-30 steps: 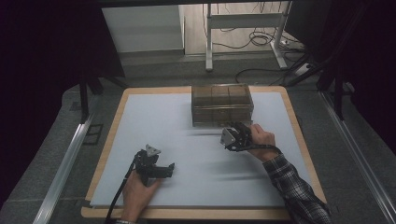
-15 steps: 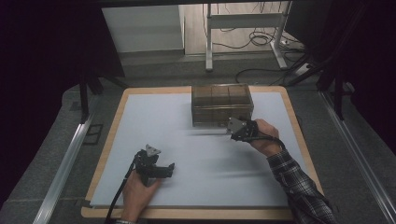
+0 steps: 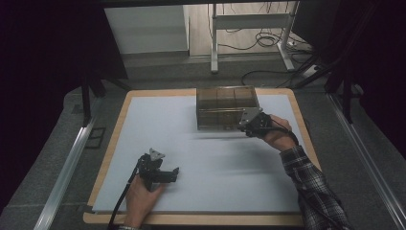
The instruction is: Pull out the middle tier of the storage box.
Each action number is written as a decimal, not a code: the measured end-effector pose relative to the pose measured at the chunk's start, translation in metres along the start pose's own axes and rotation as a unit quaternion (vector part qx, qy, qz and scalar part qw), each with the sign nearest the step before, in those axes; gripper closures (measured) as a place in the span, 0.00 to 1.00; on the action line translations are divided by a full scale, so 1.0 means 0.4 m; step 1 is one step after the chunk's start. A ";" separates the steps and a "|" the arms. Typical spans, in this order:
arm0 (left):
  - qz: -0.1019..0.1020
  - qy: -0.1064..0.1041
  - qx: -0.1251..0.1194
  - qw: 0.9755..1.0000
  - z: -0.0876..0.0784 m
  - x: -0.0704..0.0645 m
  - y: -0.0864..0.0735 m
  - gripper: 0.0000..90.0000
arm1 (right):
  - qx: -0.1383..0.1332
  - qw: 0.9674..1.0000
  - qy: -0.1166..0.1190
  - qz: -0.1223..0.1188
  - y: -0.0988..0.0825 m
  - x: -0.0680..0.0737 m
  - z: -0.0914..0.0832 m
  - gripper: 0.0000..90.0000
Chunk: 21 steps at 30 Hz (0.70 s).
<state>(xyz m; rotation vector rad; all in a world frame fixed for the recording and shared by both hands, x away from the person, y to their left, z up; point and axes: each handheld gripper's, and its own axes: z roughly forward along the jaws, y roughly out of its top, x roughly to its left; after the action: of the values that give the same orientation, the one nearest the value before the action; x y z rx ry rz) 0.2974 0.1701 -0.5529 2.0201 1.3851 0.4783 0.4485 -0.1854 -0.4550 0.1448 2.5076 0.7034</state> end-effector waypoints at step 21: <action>0.002 0.000 0.002 1.000 -0.001 0.001 0.000 0.00 | 0.035 0.989 0.140 -0.024 -0.022 -0.095 0.061 0.90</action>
<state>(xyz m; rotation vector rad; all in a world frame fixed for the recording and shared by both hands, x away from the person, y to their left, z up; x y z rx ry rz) 0.2974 0.1704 -0.5527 2.0262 1.3827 0.4776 0.4939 -0.1910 -0.4596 0.0094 2.7956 0.6542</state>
